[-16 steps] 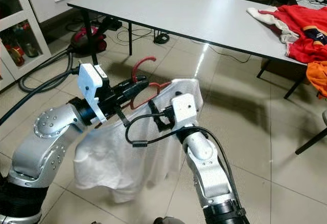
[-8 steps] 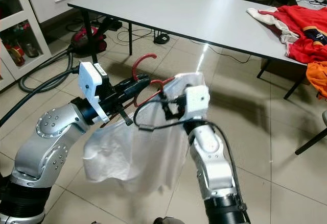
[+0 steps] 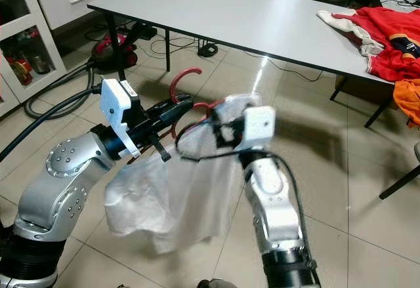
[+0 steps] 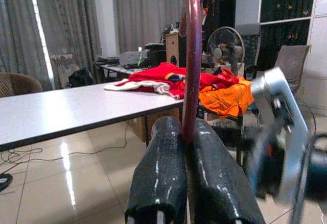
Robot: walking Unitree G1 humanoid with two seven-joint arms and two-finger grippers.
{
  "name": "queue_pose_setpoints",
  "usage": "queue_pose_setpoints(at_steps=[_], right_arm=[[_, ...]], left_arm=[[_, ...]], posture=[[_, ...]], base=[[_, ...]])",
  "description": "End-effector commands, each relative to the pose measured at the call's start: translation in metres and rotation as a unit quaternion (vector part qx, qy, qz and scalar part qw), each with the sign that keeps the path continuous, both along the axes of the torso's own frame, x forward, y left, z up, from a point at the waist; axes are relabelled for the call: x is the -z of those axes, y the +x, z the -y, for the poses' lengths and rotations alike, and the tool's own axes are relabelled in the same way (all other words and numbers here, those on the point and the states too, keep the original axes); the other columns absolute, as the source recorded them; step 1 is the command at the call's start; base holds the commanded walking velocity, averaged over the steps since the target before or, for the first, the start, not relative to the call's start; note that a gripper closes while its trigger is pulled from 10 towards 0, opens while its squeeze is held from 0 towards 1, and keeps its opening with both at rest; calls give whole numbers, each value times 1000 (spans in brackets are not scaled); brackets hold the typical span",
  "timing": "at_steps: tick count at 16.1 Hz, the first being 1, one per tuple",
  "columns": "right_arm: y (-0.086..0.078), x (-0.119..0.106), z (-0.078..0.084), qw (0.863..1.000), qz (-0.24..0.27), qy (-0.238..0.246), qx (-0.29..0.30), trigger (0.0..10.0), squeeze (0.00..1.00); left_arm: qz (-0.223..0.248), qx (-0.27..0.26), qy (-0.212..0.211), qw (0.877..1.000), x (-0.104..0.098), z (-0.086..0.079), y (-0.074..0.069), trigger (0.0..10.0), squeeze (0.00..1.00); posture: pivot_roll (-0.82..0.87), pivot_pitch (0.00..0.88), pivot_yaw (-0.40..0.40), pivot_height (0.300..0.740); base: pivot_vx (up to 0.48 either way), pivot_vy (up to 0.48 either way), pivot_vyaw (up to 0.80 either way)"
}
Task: Hang hanger
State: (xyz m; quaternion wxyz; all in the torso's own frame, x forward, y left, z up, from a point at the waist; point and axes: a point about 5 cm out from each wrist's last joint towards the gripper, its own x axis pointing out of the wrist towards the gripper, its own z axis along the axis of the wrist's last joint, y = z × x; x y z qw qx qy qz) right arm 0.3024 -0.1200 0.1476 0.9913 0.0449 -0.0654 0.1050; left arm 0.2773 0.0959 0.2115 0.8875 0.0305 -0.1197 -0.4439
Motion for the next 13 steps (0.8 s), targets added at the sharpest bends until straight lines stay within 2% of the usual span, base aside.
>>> queue_pose_setpoints(at_steps=[1,5,6,7,11,13], right_arm=[[5,2,4,1000,-10,5,11,10000,0],[11,4,0,1000,-19,2,-2,10000,0],[12,6,0,1000,-28,6,-3,3333,0],[13,10,-1,999,-43,19,-4,0,0],[10,13,-1,999,-52,16,-5,0,0],[2,14,2,999,-46,-7,3,0,0]], left_arm=[[12,13,-1,1000,-5,5,-3,10000,0],[14,10,2,1000,-5,4,-3,10000,0],[14,9,2,1000,-5,4,-3,10000,0],[15,8,3,1000,-5,3,-3,10000,0],[11,4,5,1000,-3,2,-3,10000,0],[8,3,7,1000,-2,2,-3,10000,0]], posture=[[3,24,-102,740],[13,18,-107,740],[15,18,-108,740],[17,19,-109,740],[13,24,-109,740],[5,31,-109,740]], base=[[0,0,0],[0,0,0],[0,0,0],[0,0,0],[0,0,0],[0,0,0]])
